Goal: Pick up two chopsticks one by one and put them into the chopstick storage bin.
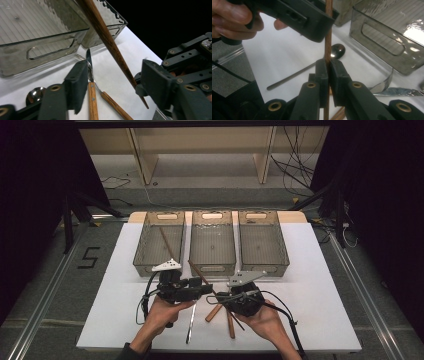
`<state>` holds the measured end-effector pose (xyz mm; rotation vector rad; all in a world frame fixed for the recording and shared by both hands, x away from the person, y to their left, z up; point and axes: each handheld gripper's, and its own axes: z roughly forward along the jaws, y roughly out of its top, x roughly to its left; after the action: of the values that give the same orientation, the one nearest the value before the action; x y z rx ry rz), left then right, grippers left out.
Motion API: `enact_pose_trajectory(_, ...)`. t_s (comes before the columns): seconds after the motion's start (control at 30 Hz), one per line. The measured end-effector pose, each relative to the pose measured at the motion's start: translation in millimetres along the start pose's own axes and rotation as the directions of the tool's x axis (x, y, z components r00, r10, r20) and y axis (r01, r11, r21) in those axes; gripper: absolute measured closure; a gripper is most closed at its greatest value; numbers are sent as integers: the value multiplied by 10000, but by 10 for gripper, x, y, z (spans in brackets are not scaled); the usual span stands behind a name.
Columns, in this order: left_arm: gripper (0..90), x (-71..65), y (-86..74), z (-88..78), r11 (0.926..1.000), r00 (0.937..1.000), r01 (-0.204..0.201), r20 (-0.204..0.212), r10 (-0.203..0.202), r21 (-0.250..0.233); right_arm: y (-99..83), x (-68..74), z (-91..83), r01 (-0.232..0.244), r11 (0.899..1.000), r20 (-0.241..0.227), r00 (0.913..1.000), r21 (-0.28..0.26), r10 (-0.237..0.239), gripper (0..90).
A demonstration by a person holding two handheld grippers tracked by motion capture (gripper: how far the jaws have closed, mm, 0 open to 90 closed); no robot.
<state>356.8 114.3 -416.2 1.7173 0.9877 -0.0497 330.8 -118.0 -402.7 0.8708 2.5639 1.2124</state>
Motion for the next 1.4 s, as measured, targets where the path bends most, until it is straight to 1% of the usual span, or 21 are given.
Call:
enact_pose_trajectory(0.13,504,4,-4,-3,10000,9998,-48,203,48,35,8,20,7,53,10000,-24,10000,-60,-53,854)
enact_pose_trajectory(0.3,599,12,-8,-2,10000,9985,61,536,-62,19,8,35,7,138,9997,-69,9999,-187,-139,854)
enact_pose_trajectory(0.4,639,16,-12,3,9999,9967,85,803,-90,61,13,48,0,248,9994,-37,9997,-248,-249,854)
enact_pose_trajectory(0.53,700,27,-18,12,9997,9934,235,1125,-238,46,15,54,-8,273,9992,-40,9996,-300,-274,854)
enact_pose_trajectory(0.63,745,37,-17,9,9994,9903,343,1344,-342,11,15,55,-11,319,9989,-44,9995,-336,-321,854)
enact_pose_trajectory(0.73,773,52,-13,-1,9988,9858,487,1613,-474,-41,15,61,-18,305,9986,-37,9995,-442,-307,854)
enact_pose_trajectory(0.87,825,62,-8,-6,9971,9756,756,2071,-726,-66,19,71,-21,313,9983,-59,9995,-490,-316,852)
enact_pose_trajectory(0.97,838,64,-1,-20,9975,9748,697,2128,-666,-71,17,74,-18,376,9978,-74,9992,-538,-381,848)
enact_pose_trajectory(1.0,839,64,4,-30,9978,9758,656,2092,-633,-40,16,74,-20,377,9976,-95,9992,-585,-384,843)
enact_pose_trajectory(1.03,840,64,11,-39,9983,9785,577,1984,-556,-52,19,77,-24,343,9976,-85,9994,-603,-349,842)
enact_pose_trajectory(1.07,841,72,19,-51,9984,9797,558,1930,-538,-50,19,71,-33,359,9974,-69,9993,-620,-363,814)
enact_pose_trajectory(1.1,841,88,30,-70,9981,9794,611,1931,-588,-62,17,57,-47,327,9973,-95,9994,-659,-334,788)
enact_pose_trajectory(1.13,841,102,42,-92,9977,9796,675,1903,-645,-93,13,42,-65,271,9971,-196,9994,-717,-286,756)
enact_pose_trajectory(1.17,841,117,56,-116,9976,9809,676,1834,-644,-115,6,28,-86,258,9968,-275,9992,-760,-279,720)
enact_pose_trajectory(1.23,841,160,90,-171,9972,9826,715,1734,-669,-202,-13,2,-136,196,9960,-268,9994,-868,-220,669)
enact_pose_trajectory(1.27,841,182,108,-199,9967,9820,791,1732,-746,-191,-23,-18,-159,182,9957,-285,9994,-907,-209,636)
enact_pose_trajectory(1.33,841,231,147,-251,9961,9832,857,1639,-808,-226,-46,-58,-195,47,9952,-263,9996,-977,-73,567)
enact_pose_trajectory(1.37,841,260,166,-277,9951,9821,955,1657,-899,-264,-62,-79,-209,-15,9945,-231,9997,-1047,-10,535)
enact_pose_trajectory(1.4,841,296,188,-303,9948,9820,972,1652,-910,-299,-82,-97,-222,-105,9941,-211,9997,-1081,83,506)
